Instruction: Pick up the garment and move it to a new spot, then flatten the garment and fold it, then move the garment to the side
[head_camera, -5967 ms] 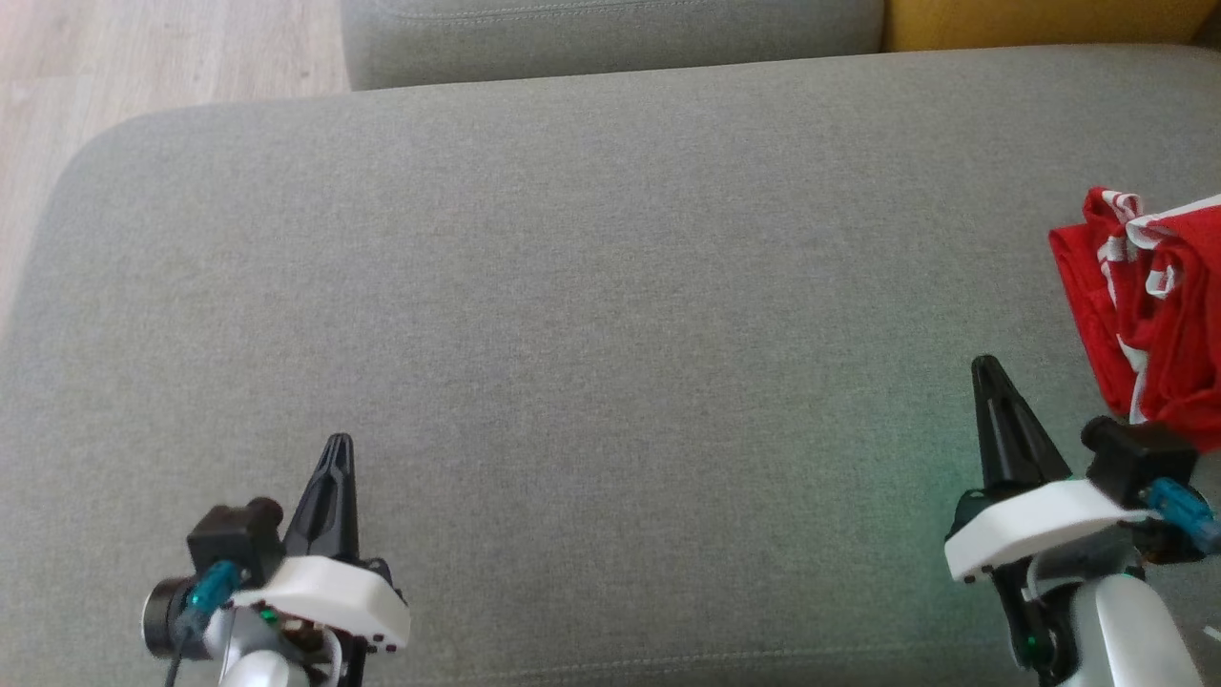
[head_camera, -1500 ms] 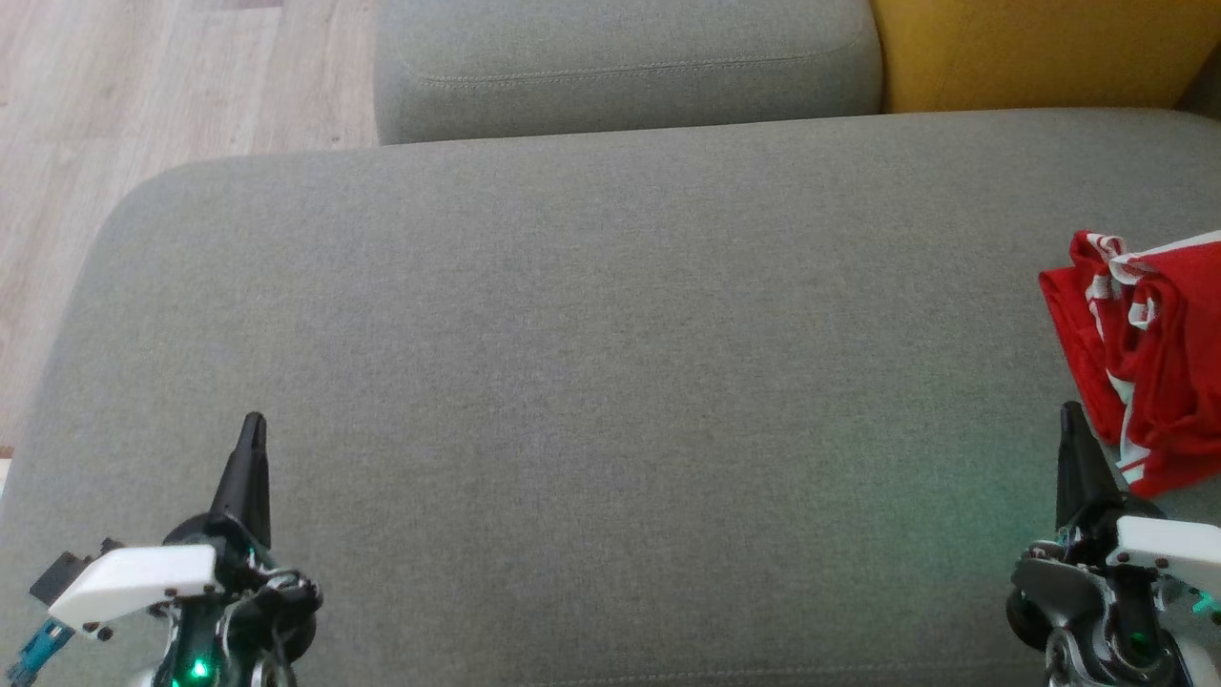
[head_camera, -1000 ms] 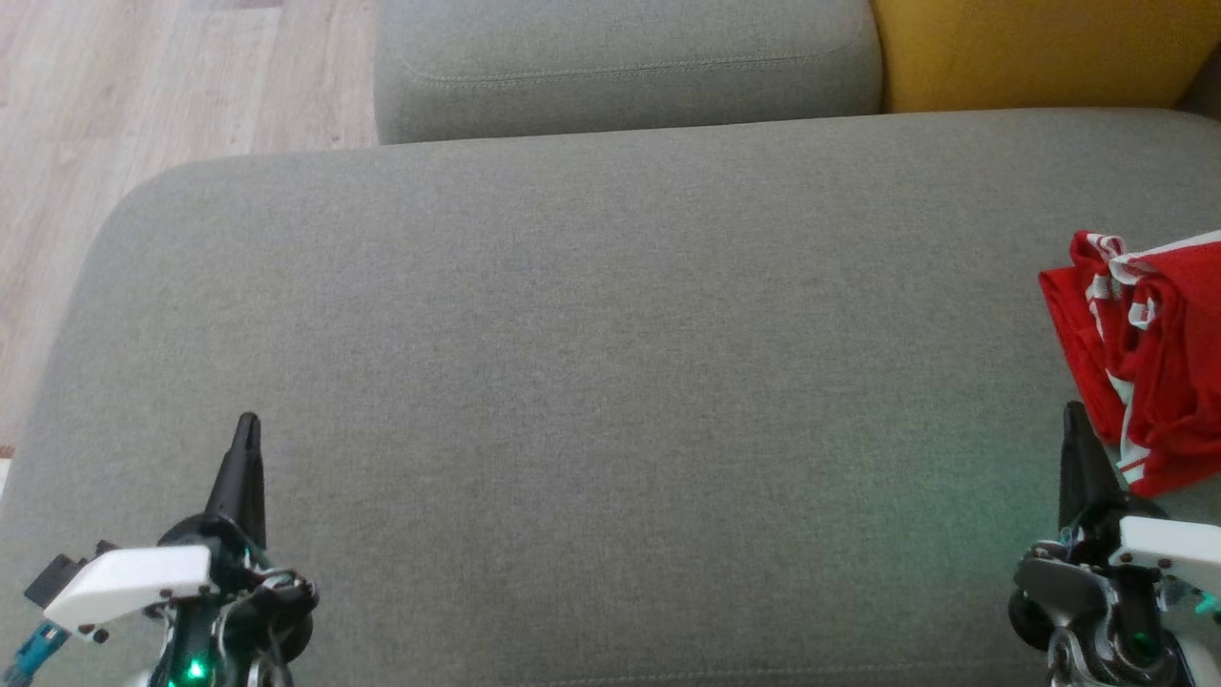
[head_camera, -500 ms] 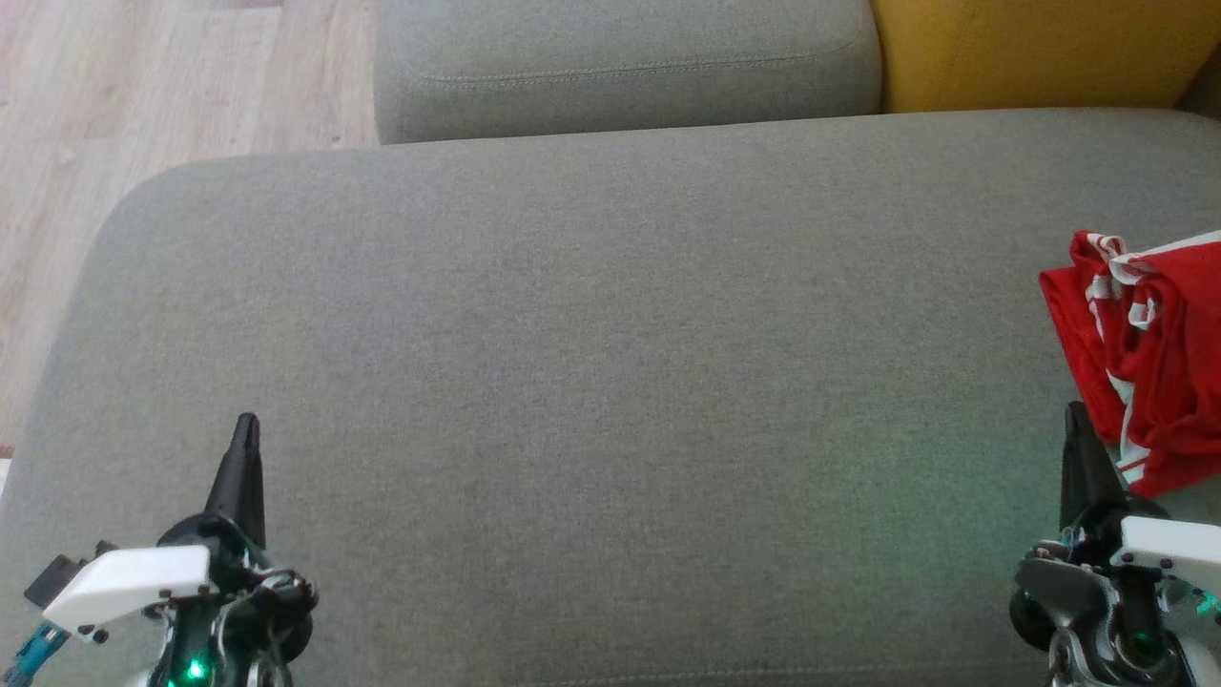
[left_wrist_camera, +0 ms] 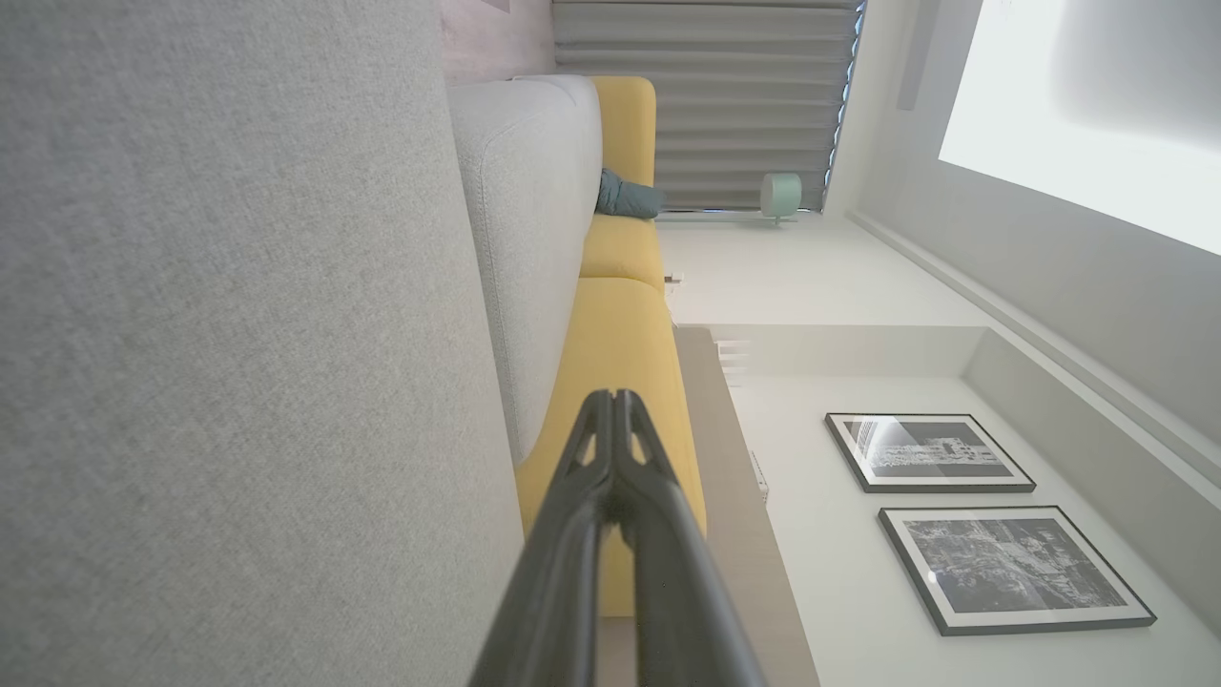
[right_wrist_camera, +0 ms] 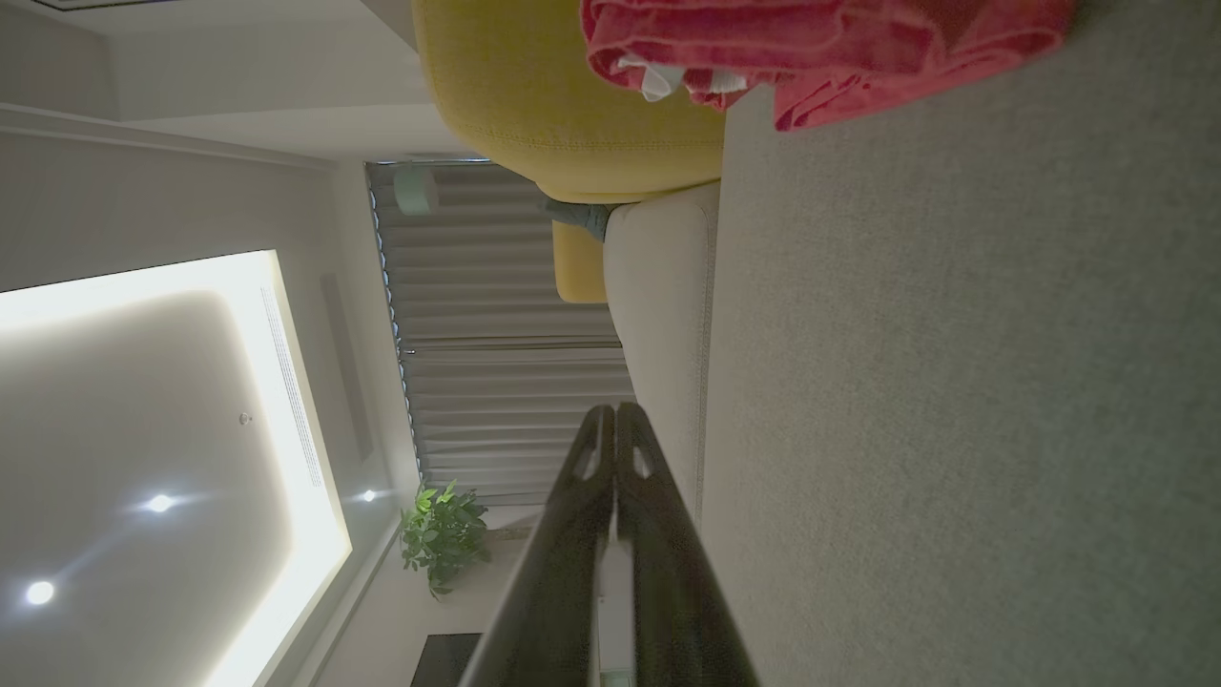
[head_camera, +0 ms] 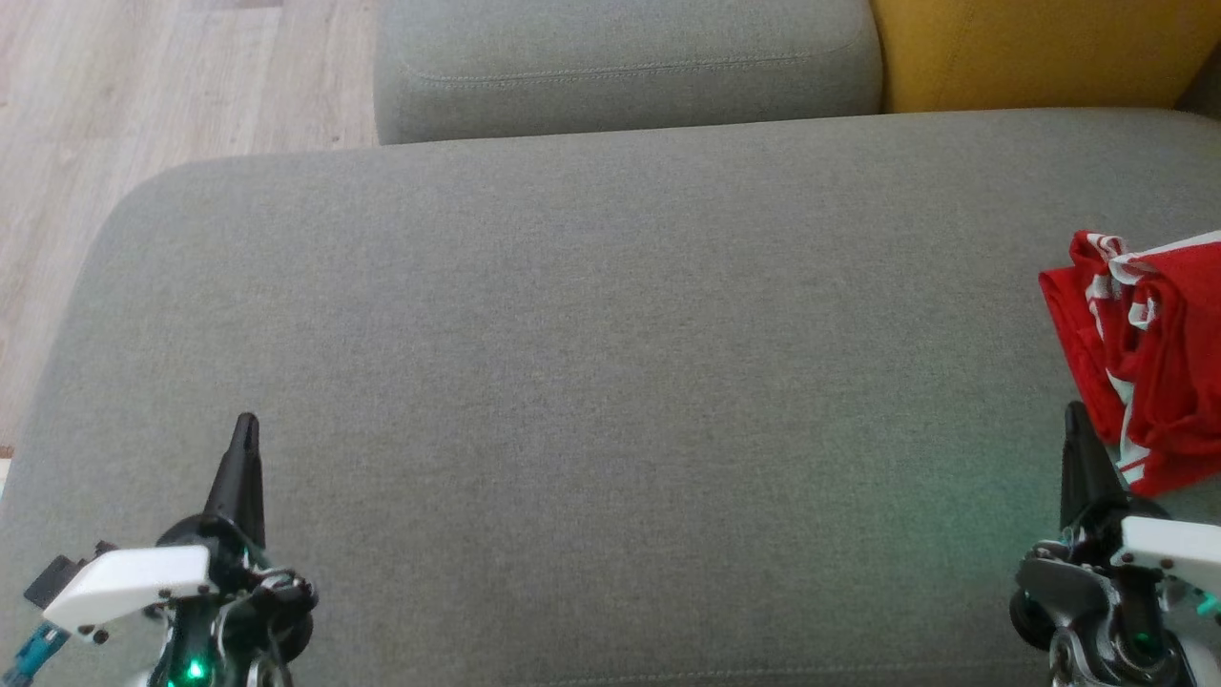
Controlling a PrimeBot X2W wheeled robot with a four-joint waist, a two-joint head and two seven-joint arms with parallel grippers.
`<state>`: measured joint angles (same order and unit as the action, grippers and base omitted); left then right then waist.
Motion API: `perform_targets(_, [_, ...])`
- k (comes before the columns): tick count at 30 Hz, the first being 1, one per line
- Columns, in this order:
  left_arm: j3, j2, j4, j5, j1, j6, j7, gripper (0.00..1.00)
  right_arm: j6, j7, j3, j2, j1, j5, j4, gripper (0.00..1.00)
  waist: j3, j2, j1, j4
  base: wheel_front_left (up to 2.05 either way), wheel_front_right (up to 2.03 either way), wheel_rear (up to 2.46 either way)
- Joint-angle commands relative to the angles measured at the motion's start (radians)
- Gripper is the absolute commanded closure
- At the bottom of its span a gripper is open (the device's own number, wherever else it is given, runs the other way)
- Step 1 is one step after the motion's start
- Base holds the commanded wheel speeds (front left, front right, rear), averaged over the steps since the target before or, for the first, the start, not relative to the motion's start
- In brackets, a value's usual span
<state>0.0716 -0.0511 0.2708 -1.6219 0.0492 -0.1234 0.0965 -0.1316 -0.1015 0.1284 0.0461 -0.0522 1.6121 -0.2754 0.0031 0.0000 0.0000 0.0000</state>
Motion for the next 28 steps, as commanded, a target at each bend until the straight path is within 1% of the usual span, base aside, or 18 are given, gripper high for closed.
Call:
perform_targets(1, [0.033,-0.006,-0.026,0.006,0.058,-0.007,0.009,1.00,0.001,-0.007,-0.020,0.009,-0.055,0.001,0.031,1.00,0.000,0.0000,0.0000,0.000,0.00,0.00,0.00])
perform_targets(28, [0.036,-0.004,-0.026,0.008,0.058,-0.007,0.012,1.00,0.001,-0.009,-0.018,0.007,-0.055,-0.001,0.031,1.00,0.000,0.0000,0.0000,0.000,0.00,0.00,0.00])
